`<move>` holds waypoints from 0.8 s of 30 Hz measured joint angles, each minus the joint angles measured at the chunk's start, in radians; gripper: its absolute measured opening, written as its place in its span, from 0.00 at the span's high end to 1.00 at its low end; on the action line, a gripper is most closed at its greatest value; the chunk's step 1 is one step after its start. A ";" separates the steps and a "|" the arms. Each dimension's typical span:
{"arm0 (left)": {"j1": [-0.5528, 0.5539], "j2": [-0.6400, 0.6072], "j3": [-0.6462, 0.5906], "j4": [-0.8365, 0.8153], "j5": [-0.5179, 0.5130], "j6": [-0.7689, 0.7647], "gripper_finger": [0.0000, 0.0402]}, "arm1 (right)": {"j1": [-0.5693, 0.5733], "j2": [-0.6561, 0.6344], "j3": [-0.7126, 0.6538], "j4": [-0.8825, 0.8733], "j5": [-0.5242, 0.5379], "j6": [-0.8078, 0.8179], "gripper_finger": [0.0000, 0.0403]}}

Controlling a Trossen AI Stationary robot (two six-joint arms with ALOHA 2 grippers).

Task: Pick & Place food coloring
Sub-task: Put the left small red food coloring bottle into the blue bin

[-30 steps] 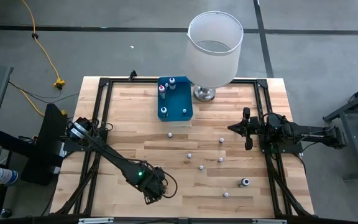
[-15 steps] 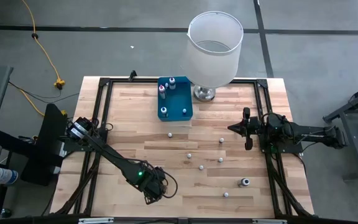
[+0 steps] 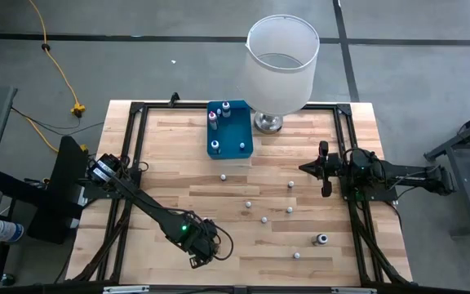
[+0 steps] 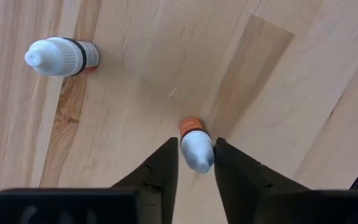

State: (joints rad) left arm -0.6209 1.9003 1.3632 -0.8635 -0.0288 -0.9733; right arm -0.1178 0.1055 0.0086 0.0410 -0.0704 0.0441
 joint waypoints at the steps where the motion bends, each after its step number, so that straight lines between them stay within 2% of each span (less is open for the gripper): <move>1: 0.000 0.000 0.000 0.000 0.001 0.000 0.78 | 0.000 0.000 0.000 0.000 0.000 0.000 1.00; 11: 0.000 0.000 0.001 -0.001 0.001 0.000 0.88 | 0.000 0.000 0.000 0.000 0.000 0.000 1.00; 17: 0.000 -0.005 0.005 -0.010 0.003 0.020 0.90 | 0.000 0.000 0.000 0.000 0.000 0.000 1.00; 24: 0.000 -0.027 0.106 -0.092 0.016 0.070 0.90 | 0.000 0.000 0.000 0.000 0.000 0.000 1.00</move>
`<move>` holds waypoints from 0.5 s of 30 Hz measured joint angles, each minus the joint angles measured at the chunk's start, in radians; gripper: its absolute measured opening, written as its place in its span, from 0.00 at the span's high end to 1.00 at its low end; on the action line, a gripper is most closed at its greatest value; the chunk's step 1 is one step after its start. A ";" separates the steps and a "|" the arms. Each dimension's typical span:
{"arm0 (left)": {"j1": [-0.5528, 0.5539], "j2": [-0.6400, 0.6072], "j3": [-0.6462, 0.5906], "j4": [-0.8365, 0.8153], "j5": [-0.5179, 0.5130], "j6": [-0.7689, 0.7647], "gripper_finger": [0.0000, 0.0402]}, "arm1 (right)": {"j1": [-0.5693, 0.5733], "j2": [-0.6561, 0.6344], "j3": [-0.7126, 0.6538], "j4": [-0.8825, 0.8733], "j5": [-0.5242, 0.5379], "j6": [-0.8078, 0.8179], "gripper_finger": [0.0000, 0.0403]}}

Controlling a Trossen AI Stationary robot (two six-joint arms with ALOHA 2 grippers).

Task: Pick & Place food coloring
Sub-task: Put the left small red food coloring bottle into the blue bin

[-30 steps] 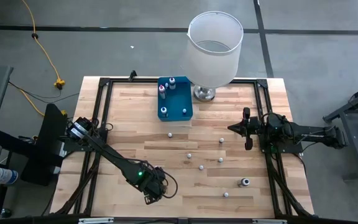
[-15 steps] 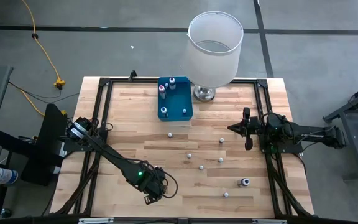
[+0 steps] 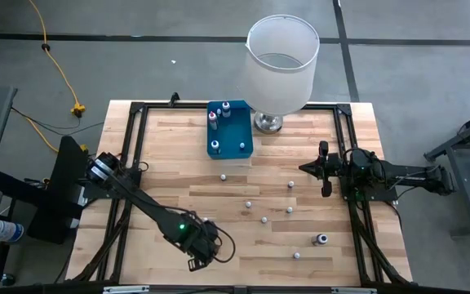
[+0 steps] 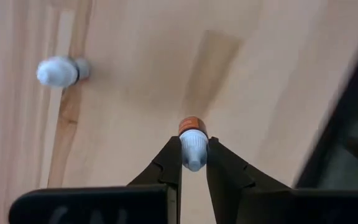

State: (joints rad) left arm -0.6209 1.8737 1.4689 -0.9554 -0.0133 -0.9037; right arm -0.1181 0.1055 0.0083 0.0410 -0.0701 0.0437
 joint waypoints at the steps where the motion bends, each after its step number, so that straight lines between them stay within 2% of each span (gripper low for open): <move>1: 0.000 -0.005 0.021 -0.018 -0.002 0.011 0.90 | 0.000 0.000 0.000 0.000 0.000 0.000 1.00; 9: 0.013 -0.063 0.187 -0.188 -0.121 0.072 0.91 | 0.000 0.000 0.000 0.000 0.000 0.000 1.00; 15: 0.099 -0.072 0.281 -0.303 -0.201 0.144 0.91 | 0.000 0.000 0.000 0.000 0.000 0.000 1.00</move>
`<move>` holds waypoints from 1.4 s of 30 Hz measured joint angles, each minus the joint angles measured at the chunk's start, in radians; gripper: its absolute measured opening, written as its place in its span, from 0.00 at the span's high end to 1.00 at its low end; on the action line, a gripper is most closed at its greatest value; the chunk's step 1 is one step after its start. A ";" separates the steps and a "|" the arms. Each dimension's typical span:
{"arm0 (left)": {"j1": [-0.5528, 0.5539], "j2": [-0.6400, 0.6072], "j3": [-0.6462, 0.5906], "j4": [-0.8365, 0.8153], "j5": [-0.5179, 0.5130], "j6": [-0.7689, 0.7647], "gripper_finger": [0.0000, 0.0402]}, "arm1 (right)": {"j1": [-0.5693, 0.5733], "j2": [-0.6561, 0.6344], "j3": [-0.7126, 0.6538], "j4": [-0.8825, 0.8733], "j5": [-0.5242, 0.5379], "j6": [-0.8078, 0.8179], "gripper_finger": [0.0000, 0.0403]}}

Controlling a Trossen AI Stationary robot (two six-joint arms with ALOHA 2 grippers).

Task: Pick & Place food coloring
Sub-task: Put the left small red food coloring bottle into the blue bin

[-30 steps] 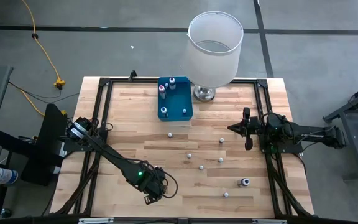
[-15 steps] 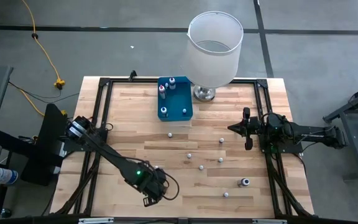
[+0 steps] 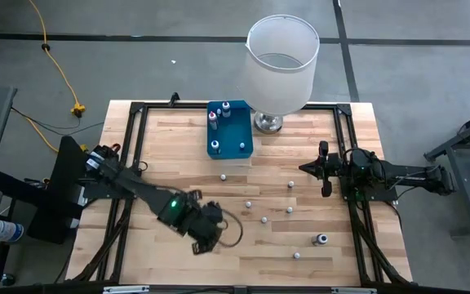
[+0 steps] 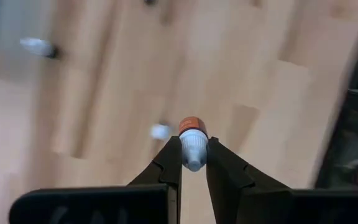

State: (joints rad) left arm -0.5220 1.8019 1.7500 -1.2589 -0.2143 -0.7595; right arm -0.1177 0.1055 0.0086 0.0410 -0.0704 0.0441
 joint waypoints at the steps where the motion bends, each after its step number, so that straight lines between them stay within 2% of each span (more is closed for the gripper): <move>1: 0.023 0.000 0.009 -0.017 -0.004 0.021 0.91 | 0.000 0.000 0.000 0.000 0.000 0.000 1.00; 13: 0.356 0.001 0.026 -0.010 0.021 0.281 0.91 | 0.000 0.000 0.000 0.000 0.000 0.000 1.00; 26: 0.684 0.037 0.021 0.065 0.023 0.281 0.91 | 0.000 0.000 0.000 0.000 0.000 0.000 1.00; 33: 0.784 0.109 0.024 0.119 0.017 0.281 0.91 | 0.000 0.006 0.000 0.000 0.000 0.000 1.00; 42: 0.862 0.159 0.024 0.109 0.006 0.295 0.91 | 0.000 0.020 0.000 0.000 0.010 0.000 1.00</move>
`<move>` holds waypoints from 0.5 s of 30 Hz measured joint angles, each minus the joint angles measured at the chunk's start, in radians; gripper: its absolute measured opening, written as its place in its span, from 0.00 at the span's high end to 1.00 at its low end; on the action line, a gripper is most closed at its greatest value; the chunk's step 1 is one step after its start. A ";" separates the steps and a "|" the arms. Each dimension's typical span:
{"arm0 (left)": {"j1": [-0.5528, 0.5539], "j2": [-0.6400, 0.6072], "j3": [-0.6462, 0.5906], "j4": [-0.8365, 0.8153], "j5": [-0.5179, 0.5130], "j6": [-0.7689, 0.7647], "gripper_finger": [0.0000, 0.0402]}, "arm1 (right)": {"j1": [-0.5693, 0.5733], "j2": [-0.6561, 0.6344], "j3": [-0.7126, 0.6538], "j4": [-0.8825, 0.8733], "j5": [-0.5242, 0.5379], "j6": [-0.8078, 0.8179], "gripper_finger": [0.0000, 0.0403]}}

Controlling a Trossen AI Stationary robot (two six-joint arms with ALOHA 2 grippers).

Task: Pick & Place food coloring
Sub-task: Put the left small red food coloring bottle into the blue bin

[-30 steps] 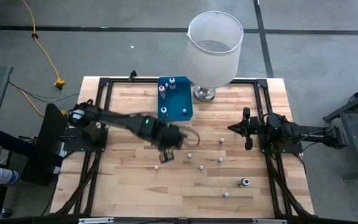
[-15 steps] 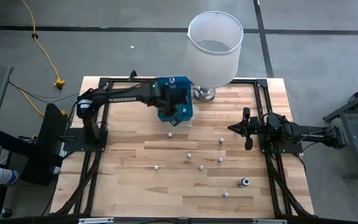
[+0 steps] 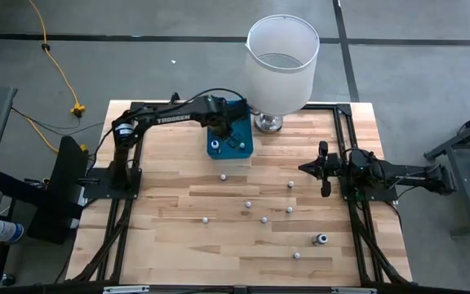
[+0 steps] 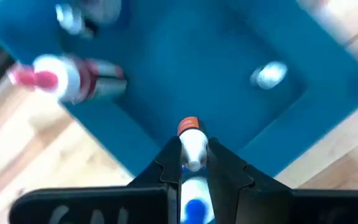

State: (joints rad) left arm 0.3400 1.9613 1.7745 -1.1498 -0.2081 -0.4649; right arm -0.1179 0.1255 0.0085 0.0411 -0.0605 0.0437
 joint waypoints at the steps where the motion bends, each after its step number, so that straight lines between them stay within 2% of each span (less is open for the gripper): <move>1: 0.006 0.002 -0.005 -0.021 0.006 0.023 0.91 | 0.000 0.000 0.000 -0.001 0.000 0.000 1.00; 7: 0.006 0.009 -0.001 -0.015 -0.034 0.253 0.91 | 0.000 -0.001 0.000 0.000 0.000 0.000 1.00; 15: 0.013 0.009 -0.002 -0.009 -0.065 0.467 0.91 | 0.000 -0.001 0.000 -0.001 0.000 0.000 1.00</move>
State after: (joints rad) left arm 0.3533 1.9708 1.7729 -1.1586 -0.2732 0.0025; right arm -0.1181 0.1246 0.0086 0.0403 -0.0605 0.0438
